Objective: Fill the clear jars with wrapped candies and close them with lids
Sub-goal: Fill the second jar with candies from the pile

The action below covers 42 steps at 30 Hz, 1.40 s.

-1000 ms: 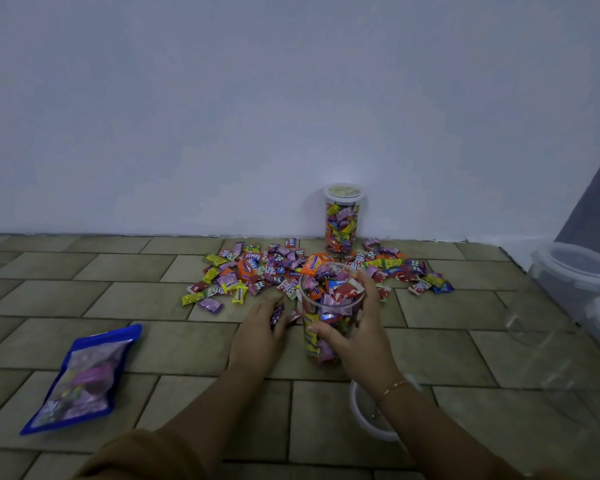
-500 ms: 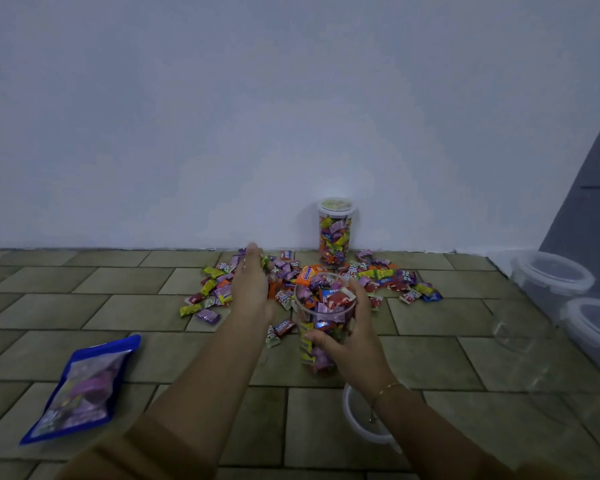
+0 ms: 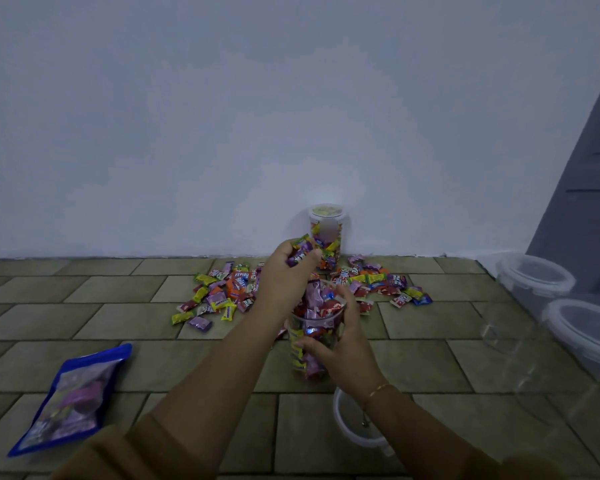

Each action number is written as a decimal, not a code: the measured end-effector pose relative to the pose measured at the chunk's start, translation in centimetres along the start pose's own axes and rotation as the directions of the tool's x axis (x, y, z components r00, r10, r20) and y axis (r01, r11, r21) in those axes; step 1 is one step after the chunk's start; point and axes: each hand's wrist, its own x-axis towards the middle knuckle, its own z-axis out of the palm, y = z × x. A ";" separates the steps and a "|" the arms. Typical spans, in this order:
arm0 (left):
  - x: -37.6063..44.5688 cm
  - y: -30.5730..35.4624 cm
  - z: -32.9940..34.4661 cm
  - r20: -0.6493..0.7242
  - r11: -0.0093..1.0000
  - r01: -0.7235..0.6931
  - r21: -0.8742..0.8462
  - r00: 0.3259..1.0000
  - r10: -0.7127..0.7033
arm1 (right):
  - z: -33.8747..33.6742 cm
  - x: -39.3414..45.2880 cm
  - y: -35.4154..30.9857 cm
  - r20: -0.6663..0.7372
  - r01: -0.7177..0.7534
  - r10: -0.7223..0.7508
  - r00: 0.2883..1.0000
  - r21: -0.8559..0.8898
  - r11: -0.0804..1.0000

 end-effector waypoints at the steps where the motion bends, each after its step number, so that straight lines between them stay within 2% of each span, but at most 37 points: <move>1: -0.1 -0.1 0.0 0.019 0.999 -0.028 0.035 0.999 0.028 | 0.0 0.0 0.0 0.005 0.001 -0.001 1.000 -0.005 1.000; 5: -0.1 -0.3 0.1 0.054 0.984 -0.095 0.154 0.995 0.088 | -0.4 0.3 0.0 0.023 0.002 -0.002 1.000 -0.029 1.000; 16: -1.7 -0.4 0.3 0.083 0.950 -0.131 0.284 0.990 0.112 | -1.3 0.3 0.1 0.112 -0.007 0.011 0.994 -0.032 0.999; 19: -1.9 -0.1 0.6 0.186 0.920 -0.140 0.366 0.980 0.076 | -1.7 0.4 0.3 0.106 0.032 -0.026 0.994 -0.055 0.998; 23: -2.1 0.1 0.3 0.352 0.759 -0.252 0.601 0.935 0.032 | -1.8 0.4 0.5 0.132 0.006 -0.001 0.991 -0.031 0.999; 27: -1.7 0.3 -0.1 0.443 0.682 -0.338 0.649 0.896 0.023 | -2.1 0.6 0.2 0.159 0.002 -0.003 0.987 0.007 1.000; 29: -1.5 0.1 -0.3 0.499 0.615 -0.358 0.702 0.864 -0.067 | -2.1 0.6 0.2 0.163 -0.003 0.002 0.987 0.007 1.000; 31: -1.3 0.0 -0.4 0.536 0.507 -0.399 0.764 0.830 -0.154 | -2.0 0.5 0.2 0.161 -0.006 0.005 0.987 0.007 1.000; 33: -1.3 0.0 -0.2 0.540 0.414 -0.427 0.804 0.815 -0.209 | -2.1 0.5 0.3 0.164 -0.018 0.018 0.986 0.002 1.000; 36: -1.3 0.1 0.1 0.502 0.347 -0.404 0.846 0.824 -0.262 | -2.3 0.3 0.1 0.167 -0.016 0.015 0.986 0.003 1.000; 39: -1.4 0.3 1.3 0.459 0.223 -0.405 0.887 0.826 -0.326 | -2.4 0.3 -0.2 0.166 -0.014 0.016 0.986 -0.010 1.000; 42: -1.3 0.8 2.4 0.423 0.236 -0.357 0.904 0.824 -0.377 | -2.4 0.4 -0.5 0.164 -0.033 0.035 0.986 -0.011 0.999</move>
